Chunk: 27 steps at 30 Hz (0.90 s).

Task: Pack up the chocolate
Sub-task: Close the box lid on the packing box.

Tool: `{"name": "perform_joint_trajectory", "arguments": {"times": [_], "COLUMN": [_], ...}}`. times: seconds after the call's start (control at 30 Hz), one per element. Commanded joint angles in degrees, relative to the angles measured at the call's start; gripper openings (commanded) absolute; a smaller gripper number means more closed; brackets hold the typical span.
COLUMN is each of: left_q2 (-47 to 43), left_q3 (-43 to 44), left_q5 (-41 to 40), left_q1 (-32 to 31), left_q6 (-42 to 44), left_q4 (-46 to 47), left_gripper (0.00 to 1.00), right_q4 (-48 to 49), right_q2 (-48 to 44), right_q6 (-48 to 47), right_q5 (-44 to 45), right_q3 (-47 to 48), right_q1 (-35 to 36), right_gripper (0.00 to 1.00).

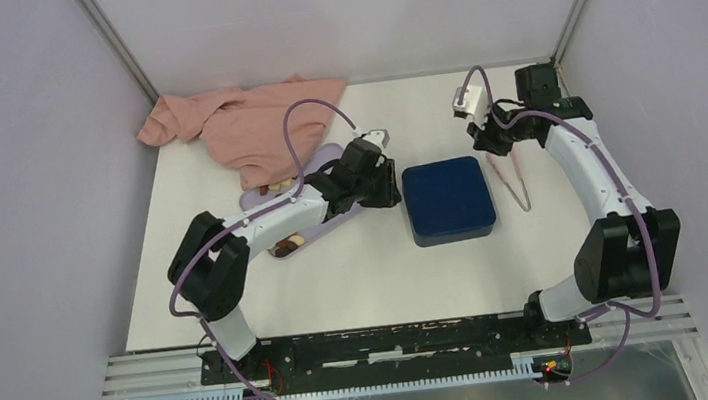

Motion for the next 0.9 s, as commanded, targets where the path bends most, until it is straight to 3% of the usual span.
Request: {"name": "perform_joint_trajectory", "arguments": {"times": [0.0, 0.13, 0.4, 0.53, 0.67, 0.87], "left_q2": [-3.92, -2.15, 4.44, 1.32, -3.71, -10.88], "left_q3": [-0.98, -0.87, -0.28, -2.38, -3.70, -8.64], "left_q5": [5.78, 12.20, 14.02, 12.25, 9.22, -1.34], "left_q1": [0.19, 0.20, 0.19, 0.23, 0.29, 1.56], "left_q6": [1.57, -0.69, -2.15, -1.29, 0.41, 1.72], "left_q4": [6.63, 11.86, 13.30, 13.30, 13.30, 10.75], "left_gripper": [0.46, 0.47, 0.46, 0.46, 0.49, 0.44], "right_q4": [1.26, 4.13, 7.16, 7.30, 2.69, 4.90], "right_q2": [3.01, 6.14, 19.10, 16.15, 12.55, 0.53], "right_q6": [4.60, 6.31, 8.86, 8.43, 6.33, 4.94], "right_q5": [1.77, 4.97, 17.31, 14.61, 6.08, 0.98], "right_q3": [4.24, 0.72, -4.87, -5.68, -1.26, -1.85], "right_q1": [0.74, 1.92, 3.19, 2.99, 2.52, 0.13], "right_gripper": [0.22, 0.20, 0.17, 0.18, 0.21, 0.31]}}
